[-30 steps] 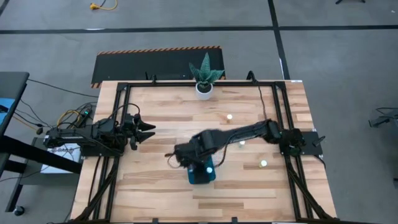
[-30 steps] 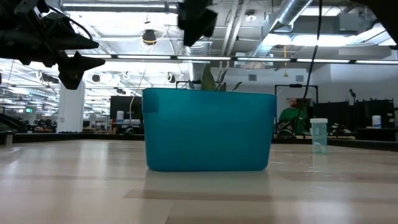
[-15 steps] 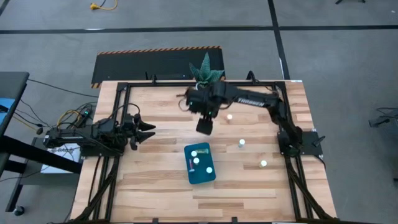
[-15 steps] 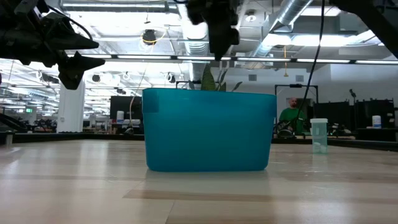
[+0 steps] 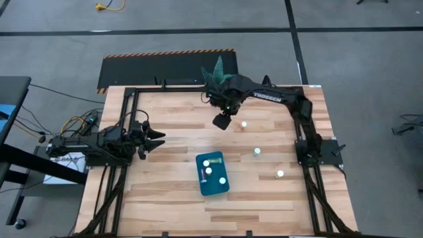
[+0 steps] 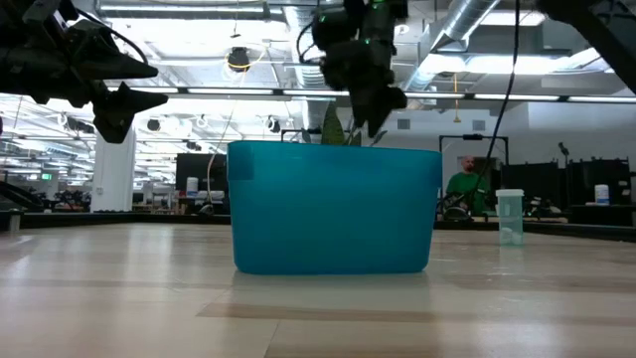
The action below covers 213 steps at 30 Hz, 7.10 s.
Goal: Pick and place pill bottles into a basket
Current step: Put the bottom yellow pill bottle into the blue bin, then put the yellow pill bottle into the blue bin
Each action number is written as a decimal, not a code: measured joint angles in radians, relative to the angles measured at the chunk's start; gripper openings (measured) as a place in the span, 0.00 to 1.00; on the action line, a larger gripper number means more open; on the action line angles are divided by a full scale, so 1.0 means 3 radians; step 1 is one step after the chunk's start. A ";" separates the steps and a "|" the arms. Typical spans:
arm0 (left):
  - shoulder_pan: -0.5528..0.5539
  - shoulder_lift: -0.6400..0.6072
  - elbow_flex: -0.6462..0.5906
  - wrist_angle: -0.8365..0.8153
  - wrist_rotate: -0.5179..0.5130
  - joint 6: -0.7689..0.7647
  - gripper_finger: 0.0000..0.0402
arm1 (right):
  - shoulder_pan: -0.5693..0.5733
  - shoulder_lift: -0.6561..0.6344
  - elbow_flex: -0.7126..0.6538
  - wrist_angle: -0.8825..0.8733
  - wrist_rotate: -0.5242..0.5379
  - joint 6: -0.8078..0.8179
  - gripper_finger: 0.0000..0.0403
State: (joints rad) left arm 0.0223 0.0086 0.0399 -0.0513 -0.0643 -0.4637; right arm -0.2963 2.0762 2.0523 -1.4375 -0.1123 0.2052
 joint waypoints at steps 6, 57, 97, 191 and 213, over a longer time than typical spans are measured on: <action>-0.0001 0.0000 0.0000 0.0000 -0.0001 0.0000 0.46 | 0.0019 -0.0558 -0.0077 0.0394 0.0002 0.0115 0.50; 0.0000 0.0000 0.0000 0.0000 0.0004 0.0000 0.46 | 0.2819 -0.3474 -0.4049 0.0780 0.0170 0.1820 0.53; 0.0000 -0.0001 0.0001 -0.0001 0.0003 0.0000 0.46 | 0.2416 -0.2442 -0.4356 0.1536 -0.0253 0.0975 0.49; -0.0001 -0.0001 0.0001 -0.0003 0.0017 0.0000 0.46 | 0.1197 0.0409 -0.0474 0.1083 -0.0524 -0.0856 0.40; 0.0000 0.0000 0.0000 -0.0003 0.0017 0.0000 0.46 | 0.0332 -0.0509 -0.0655 0.0429 -0.0072 -0.0710 0.42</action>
State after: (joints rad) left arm 0.0222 0.0086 0.0400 -0.0521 -0.0593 -0.4637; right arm -0.1968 1.9234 1.8558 -1.3089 -0.1339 -0.0077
